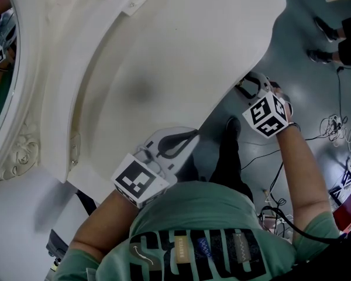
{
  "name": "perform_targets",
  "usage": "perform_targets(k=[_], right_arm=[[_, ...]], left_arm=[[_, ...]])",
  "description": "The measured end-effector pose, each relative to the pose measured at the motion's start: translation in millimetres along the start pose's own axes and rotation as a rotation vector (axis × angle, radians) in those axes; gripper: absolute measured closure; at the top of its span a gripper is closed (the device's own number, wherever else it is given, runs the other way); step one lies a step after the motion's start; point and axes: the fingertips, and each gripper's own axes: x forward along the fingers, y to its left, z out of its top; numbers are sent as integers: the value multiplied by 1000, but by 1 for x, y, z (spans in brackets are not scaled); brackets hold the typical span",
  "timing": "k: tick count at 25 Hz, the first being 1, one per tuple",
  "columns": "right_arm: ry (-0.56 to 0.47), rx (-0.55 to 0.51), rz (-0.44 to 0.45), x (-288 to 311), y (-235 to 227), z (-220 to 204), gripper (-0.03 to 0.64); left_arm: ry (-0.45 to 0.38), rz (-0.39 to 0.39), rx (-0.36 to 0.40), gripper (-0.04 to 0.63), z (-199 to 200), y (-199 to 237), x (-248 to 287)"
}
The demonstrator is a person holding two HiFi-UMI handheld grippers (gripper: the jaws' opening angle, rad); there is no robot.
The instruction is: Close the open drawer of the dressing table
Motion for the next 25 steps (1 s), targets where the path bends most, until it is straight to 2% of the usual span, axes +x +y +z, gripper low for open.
perform_targets(k=[25], right_arm=[[-24, -12, -3, 14, -6, 25, 472]], left_arm=[[-15, -7, -17, 588, -5, 6, -7]])
